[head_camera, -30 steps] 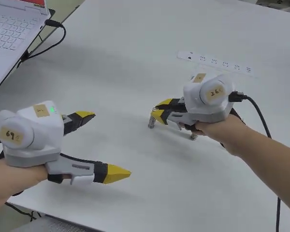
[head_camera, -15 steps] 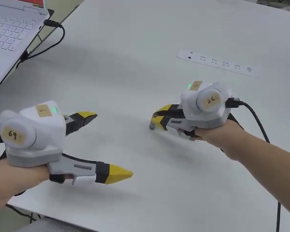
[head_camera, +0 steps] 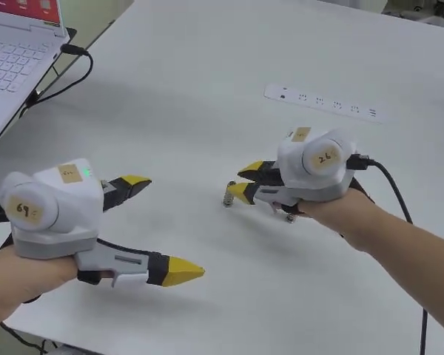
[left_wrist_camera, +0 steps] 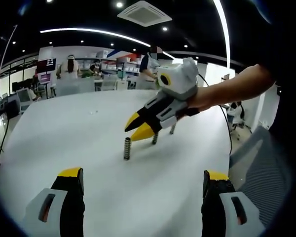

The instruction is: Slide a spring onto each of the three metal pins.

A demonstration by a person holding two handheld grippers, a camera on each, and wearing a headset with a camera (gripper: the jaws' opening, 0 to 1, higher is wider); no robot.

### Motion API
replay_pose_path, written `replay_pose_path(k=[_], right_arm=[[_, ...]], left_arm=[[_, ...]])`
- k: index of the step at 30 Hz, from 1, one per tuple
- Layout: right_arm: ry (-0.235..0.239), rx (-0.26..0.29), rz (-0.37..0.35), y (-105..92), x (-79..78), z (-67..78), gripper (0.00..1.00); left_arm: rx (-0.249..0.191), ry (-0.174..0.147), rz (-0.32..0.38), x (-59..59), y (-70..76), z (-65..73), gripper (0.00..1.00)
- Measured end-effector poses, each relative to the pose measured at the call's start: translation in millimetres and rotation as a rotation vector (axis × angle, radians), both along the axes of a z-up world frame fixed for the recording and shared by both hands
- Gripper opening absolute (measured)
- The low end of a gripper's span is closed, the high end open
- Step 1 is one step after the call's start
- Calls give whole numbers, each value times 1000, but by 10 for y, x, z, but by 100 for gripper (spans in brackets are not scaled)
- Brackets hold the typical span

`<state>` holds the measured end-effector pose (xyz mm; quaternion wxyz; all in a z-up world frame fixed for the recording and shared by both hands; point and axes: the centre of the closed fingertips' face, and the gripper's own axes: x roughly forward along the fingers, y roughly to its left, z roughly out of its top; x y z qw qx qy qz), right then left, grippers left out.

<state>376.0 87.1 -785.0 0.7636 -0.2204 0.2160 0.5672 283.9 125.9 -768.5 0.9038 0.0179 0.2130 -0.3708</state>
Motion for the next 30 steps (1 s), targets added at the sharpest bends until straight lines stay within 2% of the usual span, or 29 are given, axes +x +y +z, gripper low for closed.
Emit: replay_pose_path(k=[5,11,13,17,30], right_arm=[[32,62,0,-2,-97,165,16],[25,112,9,-60,-220,296,21],[23,128,0,-109,-242,336,25],[29,148,-22,-256,-268,385,27],[42,200,-84,-726,-382,445,39]], left_arm=[[16,-10,-27,49,-73,45,98],[26,-23,-44,102,-131,110,98],[30,-26,-48,121,-152,130,98],[23,-33,-52,159,-205,179,98],[19,-42,-86,204,-383,243,98]])
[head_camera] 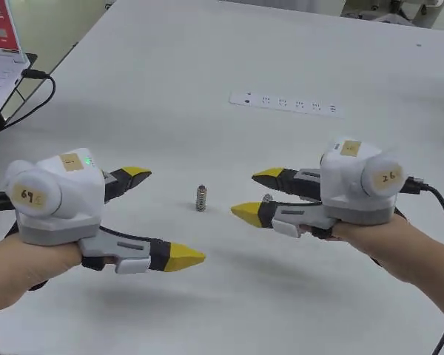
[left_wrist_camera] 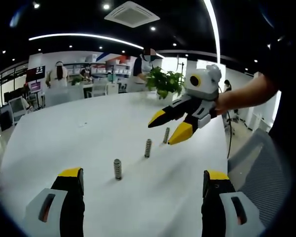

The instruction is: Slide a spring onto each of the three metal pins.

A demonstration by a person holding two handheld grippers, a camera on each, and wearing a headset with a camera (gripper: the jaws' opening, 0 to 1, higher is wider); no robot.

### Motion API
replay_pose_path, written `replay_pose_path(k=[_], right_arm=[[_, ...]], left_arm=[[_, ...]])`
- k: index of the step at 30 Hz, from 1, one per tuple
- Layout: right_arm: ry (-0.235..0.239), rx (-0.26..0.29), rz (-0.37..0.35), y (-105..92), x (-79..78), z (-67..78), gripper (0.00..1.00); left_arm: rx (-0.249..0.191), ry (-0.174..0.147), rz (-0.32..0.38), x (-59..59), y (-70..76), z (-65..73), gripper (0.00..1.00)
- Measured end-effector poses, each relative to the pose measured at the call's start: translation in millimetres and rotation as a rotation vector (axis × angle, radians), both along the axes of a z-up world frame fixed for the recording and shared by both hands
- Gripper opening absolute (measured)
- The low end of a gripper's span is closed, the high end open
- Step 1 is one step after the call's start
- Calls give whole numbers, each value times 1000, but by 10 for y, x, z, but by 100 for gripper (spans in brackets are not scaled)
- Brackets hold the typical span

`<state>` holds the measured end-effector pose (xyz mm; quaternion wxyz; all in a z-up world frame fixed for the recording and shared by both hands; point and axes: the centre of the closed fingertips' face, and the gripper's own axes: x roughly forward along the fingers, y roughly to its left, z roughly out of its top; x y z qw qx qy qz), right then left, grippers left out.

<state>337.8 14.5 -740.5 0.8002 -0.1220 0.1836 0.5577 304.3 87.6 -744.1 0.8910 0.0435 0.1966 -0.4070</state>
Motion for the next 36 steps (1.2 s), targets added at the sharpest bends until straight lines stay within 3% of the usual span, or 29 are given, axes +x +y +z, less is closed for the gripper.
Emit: replay_pose_path(k=[6,14,18,22,30,36], right_arm=[[7,30,-38,-186,-52,31,40],[10,51,-63,-467,-186,11,51],[14,80,-106,-651,-226,17,56],[16,73,-134,-839,-281,-37,59],[14,64,-168,-1080,-449,-131,73],[11,59,-204,-1231,-446,-156,76]], left_arm=[[19,1,-9,-20,-18,-8,98],[15,0,0,-59,17,17,98],[43,4,-2,-99,38,-37,98],[67,12,-17,-167,22,-86,98],[60,10,-11,-163,22,-64,98],[56,8,-9,-179,36,-45,98]])
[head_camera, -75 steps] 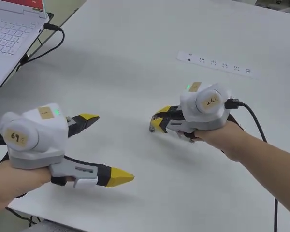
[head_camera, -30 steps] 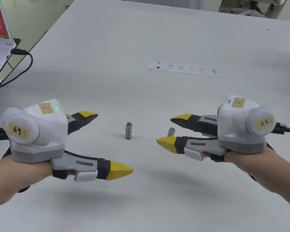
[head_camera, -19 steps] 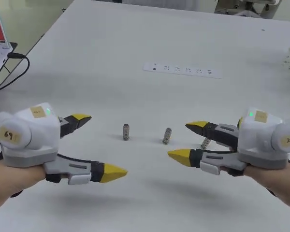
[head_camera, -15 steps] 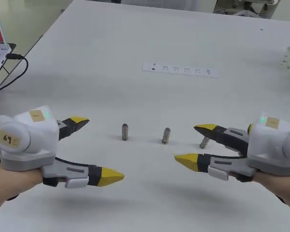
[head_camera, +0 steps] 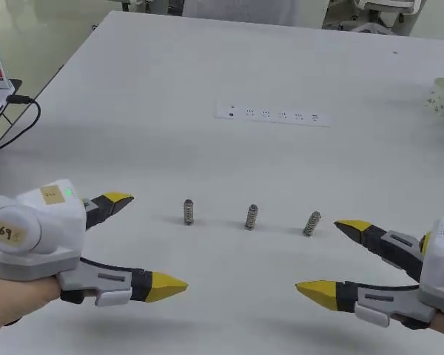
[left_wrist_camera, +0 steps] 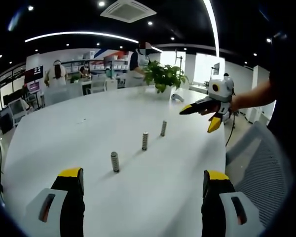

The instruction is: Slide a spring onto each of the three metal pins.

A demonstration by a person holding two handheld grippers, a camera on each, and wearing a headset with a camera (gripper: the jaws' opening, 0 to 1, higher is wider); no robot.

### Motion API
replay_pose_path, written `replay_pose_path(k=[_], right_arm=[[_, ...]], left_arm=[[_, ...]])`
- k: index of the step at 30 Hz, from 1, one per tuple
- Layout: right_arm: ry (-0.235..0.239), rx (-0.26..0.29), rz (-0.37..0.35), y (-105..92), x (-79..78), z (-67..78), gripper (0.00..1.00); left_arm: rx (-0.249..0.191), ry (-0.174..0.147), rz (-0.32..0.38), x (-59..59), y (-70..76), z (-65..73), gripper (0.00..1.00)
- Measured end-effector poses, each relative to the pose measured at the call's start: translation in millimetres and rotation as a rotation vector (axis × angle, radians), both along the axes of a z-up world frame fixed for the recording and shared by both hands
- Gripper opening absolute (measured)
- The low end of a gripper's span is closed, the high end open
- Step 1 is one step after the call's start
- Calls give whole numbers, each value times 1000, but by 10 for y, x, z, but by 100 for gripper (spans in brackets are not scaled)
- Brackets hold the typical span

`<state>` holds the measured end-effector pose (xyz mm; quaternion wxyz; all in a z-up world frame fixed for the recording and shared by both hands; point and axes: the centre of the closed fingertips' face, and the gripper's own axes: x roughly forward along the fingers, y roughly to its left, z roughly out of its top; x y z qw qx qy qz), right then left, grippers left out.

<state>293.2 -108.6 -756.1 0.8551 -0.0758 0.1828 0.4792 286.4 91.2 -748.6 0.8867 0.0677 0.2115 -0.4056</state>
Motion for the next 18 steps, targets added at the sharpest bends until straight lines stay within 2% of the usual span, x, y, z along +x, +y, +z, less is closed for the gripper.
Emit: replay_pose_path(k=[3,10,14,18], right_arm=[[5,22,-36,-71,30,29,80],[2,36,-76,-175,58,40,88],[11,31,-76,-174,21,-2,94],[17,19,-69,-160,-18,-43,99]], left_arm=[[-20,-2,7,-15,7,24,98],[-44,1,30,-74,42,21,98],[-41,6,32,-130,61,-1,98],[-36,6,46,-139,119,-13,98]])
